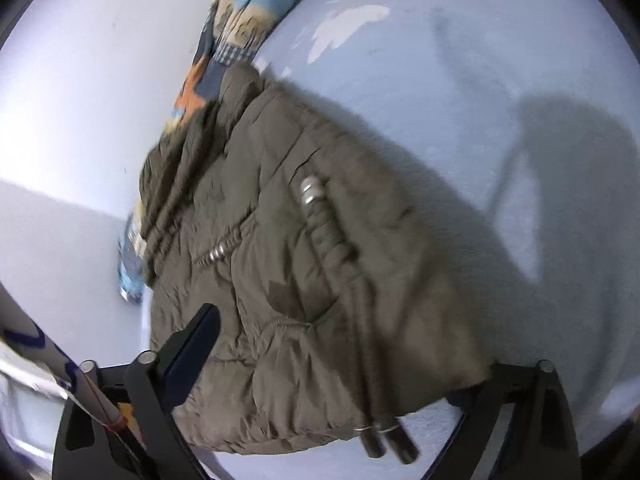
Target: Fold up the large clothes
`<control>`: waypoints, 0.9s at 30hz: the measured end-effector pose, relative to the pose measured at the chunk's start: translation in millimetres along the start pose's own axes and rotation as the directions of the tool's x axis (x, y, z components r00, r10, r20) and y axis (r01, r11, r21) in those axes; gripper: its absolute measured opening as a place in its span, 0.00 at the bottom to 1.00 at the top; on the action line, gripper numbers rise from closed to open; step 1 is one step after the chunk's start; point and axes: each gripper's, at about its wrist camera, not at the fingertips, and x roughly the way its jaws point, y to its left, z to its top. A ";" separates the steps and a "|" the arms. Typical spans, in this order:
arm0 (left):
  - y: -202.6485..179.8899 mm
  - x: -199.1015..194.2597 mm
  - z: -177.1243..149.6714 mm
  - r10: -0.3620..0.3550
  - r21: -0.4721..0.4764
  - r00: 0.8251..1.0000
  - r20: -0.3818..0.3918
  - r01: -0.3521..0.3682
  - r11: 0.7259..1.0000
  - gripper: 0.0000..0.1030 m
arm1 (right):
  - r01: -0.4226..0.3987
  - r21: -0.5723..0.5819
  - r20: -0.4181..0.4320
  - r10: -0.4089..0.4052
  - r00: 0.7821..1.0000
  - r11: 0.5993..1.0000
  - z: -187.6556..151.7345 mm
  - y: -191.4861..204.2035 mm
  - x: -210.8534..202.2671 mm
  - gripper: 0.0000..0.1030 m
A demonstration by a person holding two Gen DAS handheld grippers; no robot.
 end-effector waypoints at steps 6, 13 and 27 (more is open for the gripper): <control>5.8 2.0 0.4 -0.012 -0.042 1.000 -0.015 0.011 0.999 0.43 | -0.022 0.025 0.014 0.022 1.000 0.999 5.3 -10.2 -11.1 0.45; 35.5 10.5 1.7 -0.121 -0.234 0.991 -0.054 0.106 0.966 0.59 | -0.074 0.075 0.017 0.073 0.997 0.994 7.6 -19.3 -13.4 0.40; 80.5 26.3 -10.7 -0.411 -0.568 0.911 -0.019 0.328 0.754 0.62 | -0.007 0.044 -0.018 0.008 1.000 0.999 10.0 -16.0 -0.3 0.41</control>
